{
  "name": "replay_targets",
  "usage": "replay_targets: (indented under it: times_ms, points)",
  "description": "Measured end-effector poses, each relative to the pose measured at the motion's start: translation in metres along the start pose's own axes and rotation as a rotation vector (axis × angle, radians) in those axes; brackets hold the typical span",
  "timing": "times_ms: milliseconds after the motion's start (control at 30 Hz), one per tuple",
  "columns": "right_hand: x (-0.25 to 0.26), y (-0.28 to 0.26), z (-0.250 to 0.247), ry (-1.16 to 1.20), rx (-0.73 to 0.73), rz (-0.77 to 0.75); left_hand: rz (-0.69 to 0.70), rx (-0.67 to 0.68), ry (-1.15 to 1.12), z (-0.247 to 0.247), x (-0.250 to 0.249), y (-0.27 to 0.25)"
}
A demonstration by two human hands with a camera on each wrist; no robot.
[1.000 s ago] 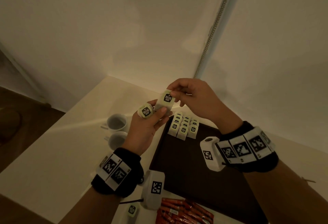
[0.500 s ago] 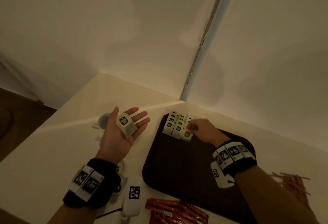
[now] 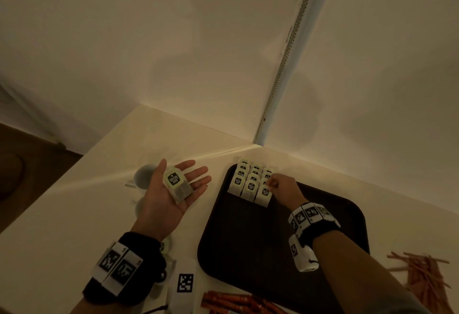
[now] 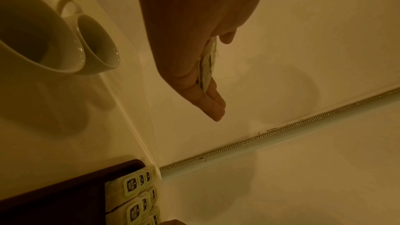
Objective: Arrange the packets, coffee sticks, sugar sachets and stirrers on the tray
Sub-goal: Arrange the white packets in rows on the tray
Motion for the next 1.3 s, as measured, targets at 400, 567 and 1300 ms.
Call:
replay_targets:
  times_ms: [400, 567, 1300]
  points:
    - [0.1, -0.012, -0.045, 0.327, -0.146, -0.25, -0.155, 0.11, 0.157, 0.017, 0.023, 0.002]
    - [0.223, -0.076, -0.083, 0.433, 0.028, -0.723, -0.096, 0.25, 0.37, 0.045, 0.022, -0.01]
    - [0.294, -0.11, -0.16, 0.151, -0.189, -0.763, 0.267, 0.447, 0.191, 0.069, -0.012, -0.061]
Point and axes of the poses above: each hand's wrist, its own y-axis towards the middle knuckle, its own z-axis out of the palm, x = y × z, the point moved 9 cm from there along y, towards the middle knuckle, and after that the axes turned 13 degrees about -x, right-handed, at the moved point
